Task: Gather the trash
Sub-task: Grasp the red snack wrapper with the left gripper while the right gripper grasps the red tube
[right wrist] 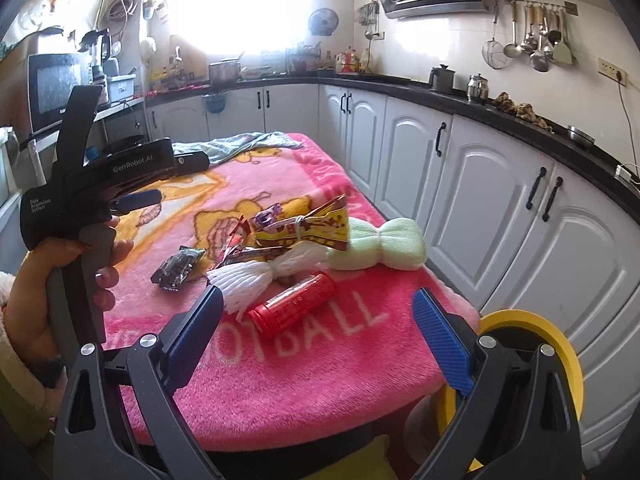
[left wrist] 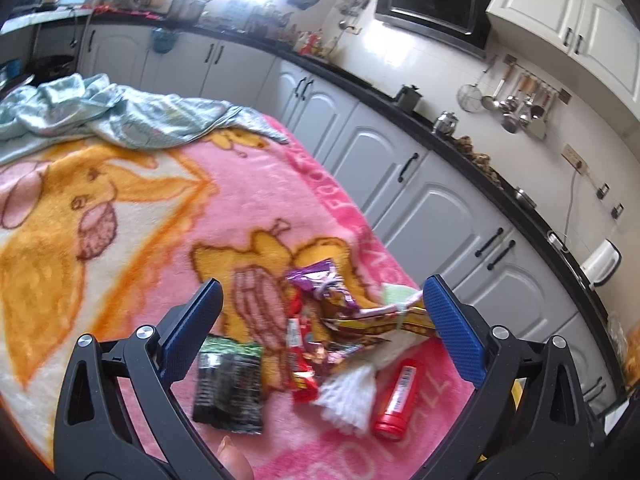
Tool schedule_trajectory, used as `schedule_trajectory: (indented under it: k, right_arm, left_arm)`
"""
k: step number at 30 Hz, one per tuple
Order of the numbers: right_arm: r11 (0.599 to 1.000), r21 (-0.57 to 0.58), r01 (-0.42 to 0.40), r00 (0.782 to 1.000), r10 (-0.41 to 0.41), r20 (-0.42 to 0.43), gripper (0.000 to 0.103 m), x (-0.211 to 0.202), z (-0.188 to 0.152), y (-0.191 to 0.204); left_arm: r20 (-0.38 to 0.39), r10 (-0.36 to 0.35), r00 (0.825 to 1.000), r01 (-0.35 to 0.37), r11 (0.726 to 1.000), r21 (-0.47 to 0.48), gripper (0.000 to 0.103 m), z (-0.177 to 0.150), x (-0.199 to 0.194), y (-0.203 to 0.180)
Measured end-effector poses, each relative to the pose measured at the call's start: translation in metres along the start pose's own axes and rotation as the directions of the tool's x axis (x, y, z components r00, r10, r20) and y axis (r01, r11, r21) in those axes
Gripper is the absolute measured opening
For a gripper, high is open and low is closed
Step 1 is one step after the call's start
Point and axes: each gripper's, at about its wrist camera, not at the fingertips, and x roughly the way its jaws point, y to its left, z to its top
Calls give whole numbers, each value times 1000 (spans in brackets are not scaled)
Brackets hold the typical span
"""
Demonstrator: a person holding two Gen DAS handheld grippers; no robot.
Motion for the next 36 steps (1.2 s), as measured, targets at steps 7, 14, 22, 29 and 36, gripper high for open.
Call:
schedule_trajectory:
  k: [7,14,22,29,36]
  right_arm:
    - [1000,9,2,998,-2,-56,93,34,-3,5]
    - [996,86,-13,990,25,-140,92,71,-8,-2]
    - [985,167,-33,972,70,-225,81,106,-11,-7]
    - [965,248,-85,950,154,-272,62,124,-16,-13]
    - [950,279,-139,938,217,-272,39,118,-18,-13]
  left_arm:
    - [-78,4,997,-9,998,-65,90,3,23,27]
    - [-218,-30,975,13,997,-80,67,2,61,30]
    - [-329,-35,944,9,997,-81,53,-2,99,23]
    - [-386,-3,922,-20,998,-56,28,-5,121,23]
    - [-390,-3,921,-20,998,-56,10,-6,124,32]
